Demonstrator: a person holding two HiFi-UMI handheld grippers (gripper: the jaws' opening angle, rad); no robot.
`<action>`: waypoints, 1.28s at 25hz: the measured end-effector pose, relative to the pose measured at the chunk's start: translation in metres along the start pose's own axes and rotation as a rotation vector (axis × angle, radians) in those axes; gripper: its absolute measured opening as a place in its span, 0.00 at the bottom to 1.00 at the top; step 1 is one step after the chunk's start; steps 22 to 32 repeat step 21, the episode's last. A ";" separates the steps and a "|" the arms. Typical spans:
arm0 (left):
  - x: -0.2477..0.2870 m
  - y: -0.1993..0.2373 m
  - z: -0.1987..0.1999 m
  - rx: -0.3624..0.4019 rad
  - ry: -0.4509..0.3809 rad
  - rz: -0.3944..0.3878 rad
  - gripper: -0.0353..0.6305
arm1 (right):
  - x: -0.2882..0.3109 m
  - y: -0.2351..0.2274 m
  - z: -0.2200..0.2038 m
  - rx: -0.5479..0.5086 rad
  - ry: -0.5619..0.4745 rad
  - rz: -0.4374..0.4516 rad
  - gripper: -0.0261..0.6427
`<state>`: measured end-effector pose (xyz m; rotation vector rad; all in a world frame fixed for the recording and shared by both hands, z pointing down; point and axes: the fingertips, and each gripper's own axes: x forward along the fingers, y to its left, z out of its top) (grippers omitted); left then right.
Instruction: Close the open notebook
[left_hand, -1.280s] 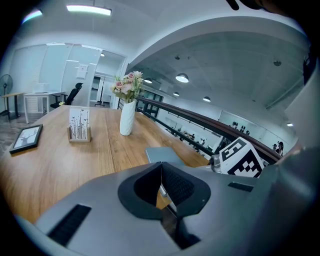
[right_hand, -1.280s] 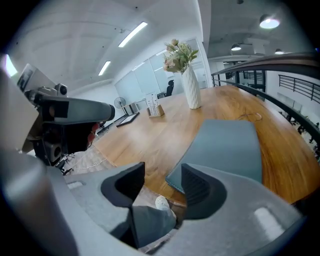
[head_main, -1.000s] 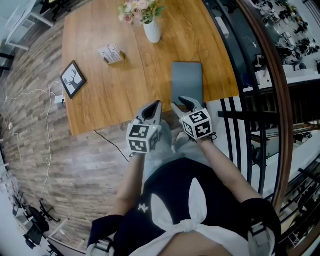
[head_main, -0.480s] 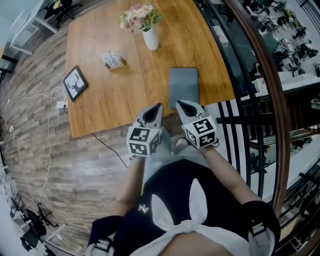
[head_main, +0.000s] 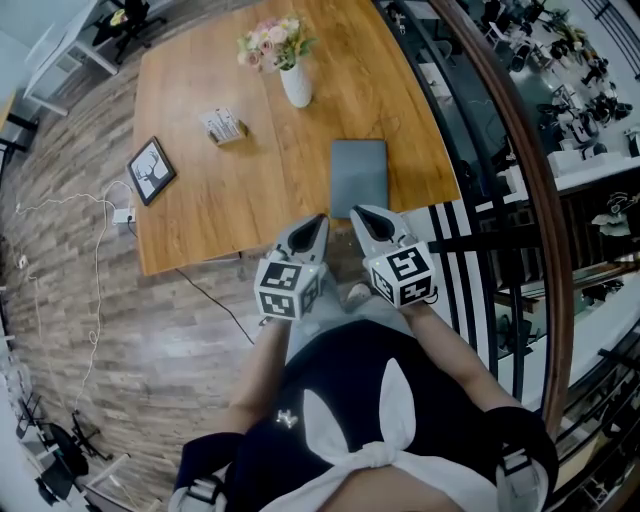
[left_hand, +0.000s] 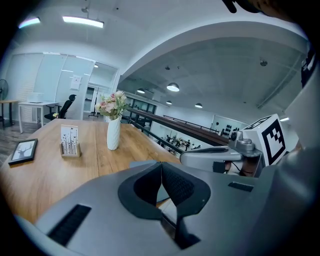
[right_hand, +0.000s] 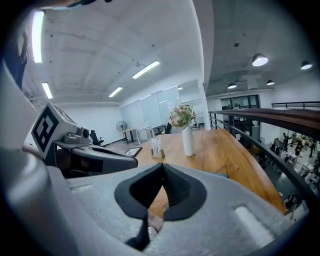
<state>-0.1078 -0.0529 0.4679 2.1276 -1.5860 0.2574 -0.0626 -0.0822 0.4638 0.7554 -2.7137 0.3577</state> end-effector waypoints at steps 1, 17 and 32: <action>0.000 -0.003 0.002 0.001 0.001 -0.002 0.08 | -0.003 0.000 0.001 0.000 -0.005 -0.003 0.03; 0.009 -0.025 -0.002 0.042 0.029 -0.086 0.08 | -0.018 -0.004 -0.005 -0.008 0.008 -0.053 0.03; 0.011 -0.027 -0.005 0.046 0.041 -0.099 0.08 | -0.019 -0.005 -0.007 -0.002 0.011 -0.066 0.03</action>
